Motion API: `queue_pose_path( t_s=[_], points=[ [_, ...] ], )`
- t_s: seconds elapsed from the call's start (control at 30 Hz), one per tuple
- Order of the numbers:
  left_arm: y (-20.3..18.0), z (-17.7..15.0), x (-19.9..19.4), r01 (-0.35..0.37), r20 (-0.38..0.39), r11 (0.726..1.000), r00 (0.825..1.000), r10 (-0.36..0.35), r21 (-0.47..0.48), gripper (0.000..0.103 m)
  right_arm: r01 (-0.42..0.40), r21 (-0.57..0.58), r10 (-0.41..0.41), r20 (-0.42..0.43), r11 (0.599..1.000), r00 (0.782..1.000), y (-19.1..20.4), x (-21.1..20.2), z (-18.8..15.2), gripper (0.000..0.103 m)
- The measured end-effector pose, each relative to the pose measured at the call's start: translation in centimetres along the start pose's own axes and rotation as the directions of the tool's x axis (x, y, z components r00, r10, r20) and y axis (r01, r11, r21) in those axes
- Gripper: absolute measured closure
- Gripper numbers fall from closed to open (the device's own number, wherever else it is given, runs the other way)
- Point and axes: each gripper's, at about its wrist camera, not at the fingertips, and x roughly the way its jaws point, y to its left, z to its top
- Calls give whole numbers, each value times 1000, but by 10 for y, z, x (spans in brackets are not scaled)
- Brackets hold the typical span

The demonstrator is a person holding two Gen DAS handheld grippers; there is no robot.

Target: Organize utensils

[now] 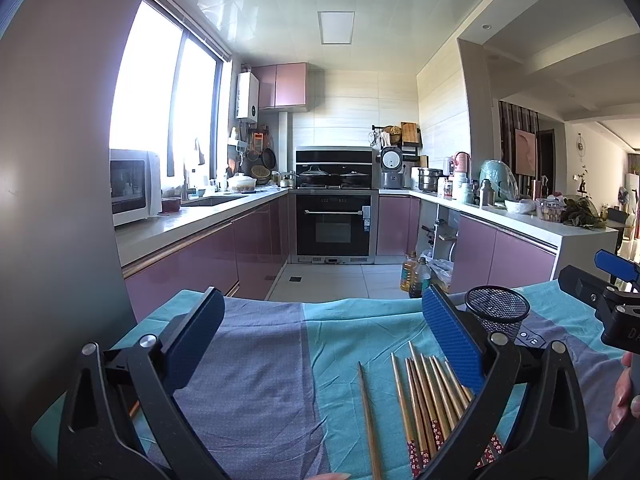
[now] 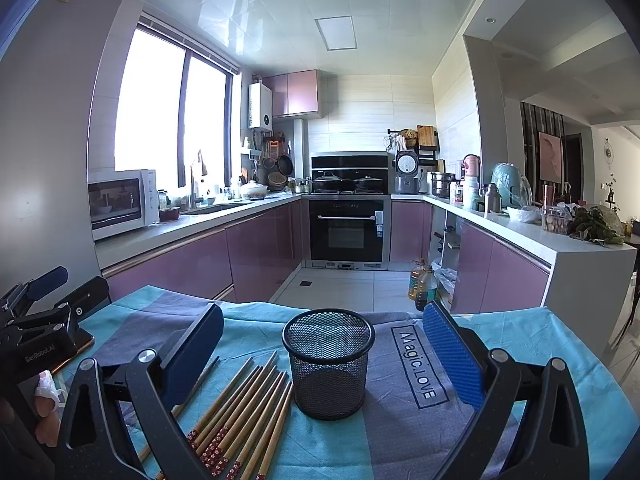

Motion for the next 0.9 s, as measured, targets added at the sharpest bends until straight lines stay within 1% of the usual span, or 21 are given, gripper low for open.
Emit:
queue_pose_path(
  t_s=[0.9],
  points=[
    [-1,0,-2,1,2,1000,1000,-1,0,6,5,8,-5,6,1000,1000,-3,0,0,6]
  ],
)
